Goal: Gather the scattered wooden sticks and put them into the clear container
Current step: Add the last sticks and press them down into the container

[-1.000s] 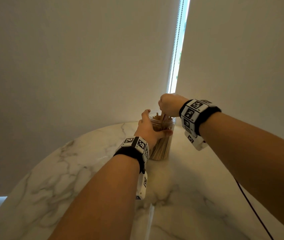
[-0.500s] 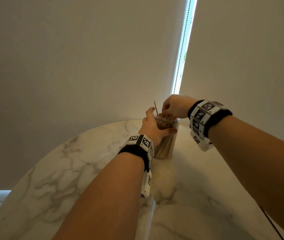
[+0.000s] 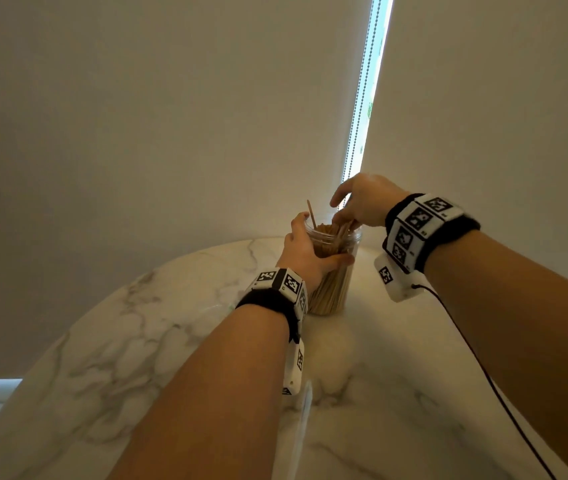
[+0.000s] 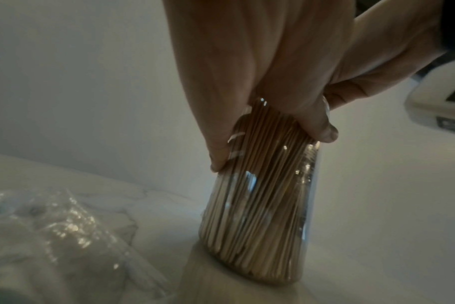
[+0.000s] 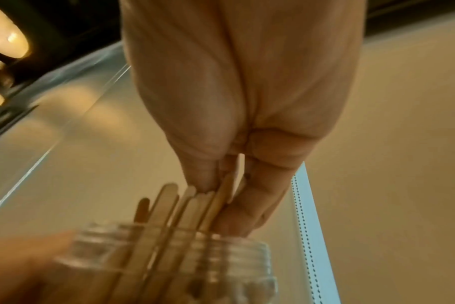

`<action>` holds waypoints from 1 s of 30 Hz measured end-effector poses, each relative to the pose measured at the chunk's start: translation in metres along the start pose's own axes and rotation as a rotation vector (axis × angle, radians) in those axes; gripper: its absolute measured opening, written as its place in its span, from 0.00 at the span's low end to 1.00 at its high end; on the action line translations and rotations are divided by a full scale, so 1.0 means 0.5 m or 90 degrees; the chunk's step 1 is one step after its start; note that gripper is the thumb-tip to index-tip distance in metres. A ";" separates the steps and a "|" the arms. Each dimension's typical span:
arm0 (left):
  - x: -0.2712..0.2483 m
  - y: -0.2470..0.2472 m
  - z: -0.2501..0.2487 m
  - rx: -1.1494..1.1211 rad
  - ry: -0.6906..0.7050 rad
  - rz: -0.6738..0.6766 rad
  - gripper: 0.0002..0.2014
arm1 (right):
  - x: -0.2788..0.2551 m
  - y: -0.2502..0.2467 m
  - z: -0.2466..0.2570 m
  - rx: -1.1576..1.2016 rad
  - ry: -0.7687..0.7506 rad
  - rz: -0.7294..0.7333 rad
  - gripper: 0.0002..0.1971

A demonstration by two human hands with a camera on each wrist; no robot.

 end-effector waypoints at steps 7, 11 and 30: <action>-0.003 0.000 0.001 0.006 0.009 -0.008 0.59 | -0.005 0.014 0.015 -0.037 -0.013 0.102 0.04; -0.001 -0.001 0.004 0.003 0.009 -0.010 0.59 | 0.000 0.015 0.013 -0.119 -0.012 0.139 0.05; -0.012 -0.002 -0.001 -0.011 0.014 -0.013 0.58 | 0.034 0.031 0.046 -0.075 -0.010 0.151 0.04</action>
Point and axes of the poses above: each hand's wrist, its own x-axis towards the middle knuckle, its own y-axis out of the palm, z = x × y, the point moved 8 cm from there along x, towards the middle knuckle, and after that the axes turned 15 degrees about x, right-handed, at the moved point
